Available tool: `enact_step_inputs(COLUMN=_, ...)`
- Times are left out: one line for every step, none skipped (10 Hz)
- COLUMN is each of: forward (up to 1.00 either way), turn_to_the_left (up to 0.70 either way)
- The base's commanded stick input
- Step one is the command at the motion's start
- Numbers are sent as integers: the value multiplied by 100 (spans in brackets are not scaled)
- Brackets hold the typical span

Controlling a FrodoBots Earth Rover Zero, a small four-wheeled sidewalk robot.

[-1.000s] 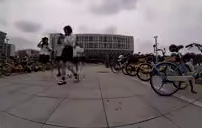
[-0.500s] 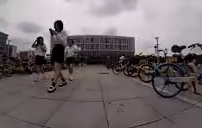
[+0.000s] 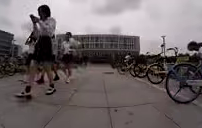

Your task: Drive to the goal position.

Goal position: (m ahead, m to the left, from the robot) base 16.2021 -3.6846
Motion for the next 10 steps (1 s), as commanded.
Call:
enact_step_inputs(forward=60, turn_to_the_left=16)
enact_step_inputs(forward=60, turn_to_the_left=14)
enact_step_inputs(forward=60, turn_to_the_left=6)
enact_step_inputs(forward=60, turn_to_the_left=1)
enact_step_inputs(forward=60, turn_to_the_left=1)
enact_step_inputs(forward=60, turn_to_the_left=1)
enact_step_inputs(forward=60, turn_to_the_left=1)
enact_step_inputs(forward=60, turn_to_the_left=1)
enact_step_inputs(forward=60, turn_to_the_left=1)
enact_step_inputs(forward=60, turn_to_the_left=1)
